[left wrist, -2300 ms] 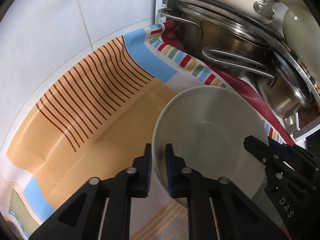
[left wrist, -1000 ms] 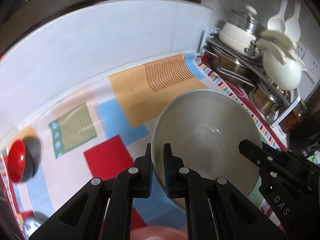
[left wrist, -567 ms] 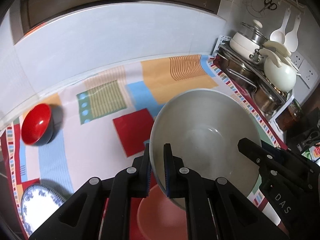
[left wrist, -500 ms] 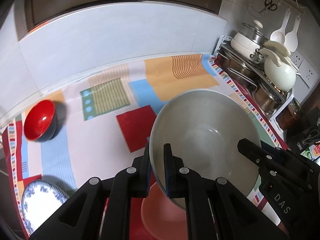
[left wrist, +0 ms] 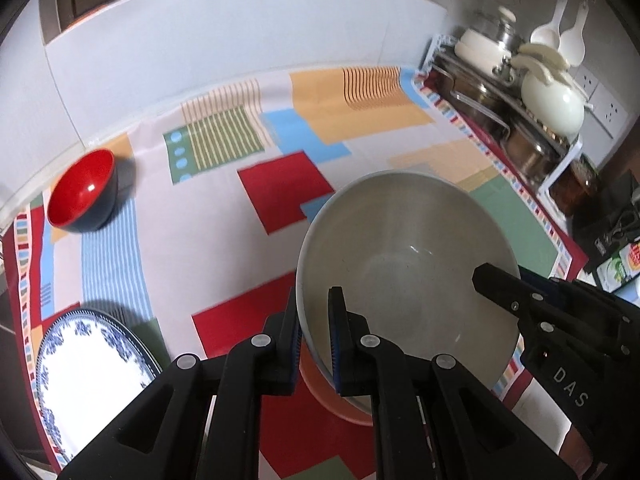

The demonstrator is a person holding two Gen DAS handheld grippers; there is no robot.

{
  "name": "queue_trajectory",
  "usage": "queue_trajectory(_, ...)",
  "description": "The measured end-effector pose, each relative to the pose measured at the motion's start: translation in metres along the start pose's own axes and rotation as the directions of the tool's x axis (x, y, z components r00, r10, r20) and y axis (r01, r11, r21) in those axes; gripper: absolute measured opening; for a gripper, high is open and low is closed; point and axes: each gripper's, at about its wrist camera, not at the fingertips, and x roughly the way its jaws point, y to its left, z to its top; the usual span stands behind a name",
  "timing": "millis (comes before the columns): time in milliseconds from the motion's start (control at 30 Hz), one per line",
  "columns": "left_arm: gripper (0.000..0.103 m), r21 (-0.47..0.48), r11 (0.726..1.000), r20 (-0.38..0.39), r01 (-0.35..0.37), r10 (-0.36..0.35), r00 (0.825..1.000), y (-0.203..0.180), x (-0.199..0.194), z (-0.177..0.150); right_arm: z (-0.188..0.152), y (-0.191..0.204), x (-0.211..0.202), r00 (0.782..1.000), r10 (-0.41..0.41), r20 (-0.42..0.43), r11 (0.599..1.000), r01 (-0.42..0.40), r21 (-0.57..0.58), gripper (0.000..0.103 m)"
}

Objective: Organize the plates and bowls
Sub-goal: 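Lift the cream bowl and carry it over the pink bowl, then lower the cream bowl into the pink bowl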

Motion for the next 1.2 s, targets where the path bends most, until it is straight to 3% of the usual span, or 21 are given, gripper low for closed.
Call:
queue_trajectory(467,0.012,-0.005,1.0,-0.082,-0.01,0.01,0.997,-0.001,0.023,-0.022,-0.022,-0.005,0.024,0.995,-0.002,-0.098,1.0,0.003,0.009,0.015)
queue_trajectory(700,0.013,-0.001,1.0,-0.077,-0.025,0.024,0.997,-0.002,0.024,-0.024,-0.025,-0.004,0.028,0.994,-0.008,-0.11,1.0,0.007,-0.013,0.015)
queue_trajectory(900,0.02,0.003,1.0,-0.071,-0.022,0.022,0.997,-0.003,0.025,-0.025,-0.029,-0.004,0.034,0.991,0.007,-0.133,1.0,-0.009,-0.019,0.016)
queue_trajectory(1000,0.028,0.009,0.999,-0.058,-0.039,0.04,0.998,-0.002,0.023,-0.025,-0.03,-0.004,0.035,0.991,0.002,-0.134,1.0,-0.006,-0.029,0.016)
queue_trajectory(1200,0.044,0.012,0.998,-0.017,-0.062,0.063,0.998,0.0,0.013,-0.023,-0.031,-0.006,0.037,0.989,0.032,-0.145,0.999,-0.035,-0.017,0.033)
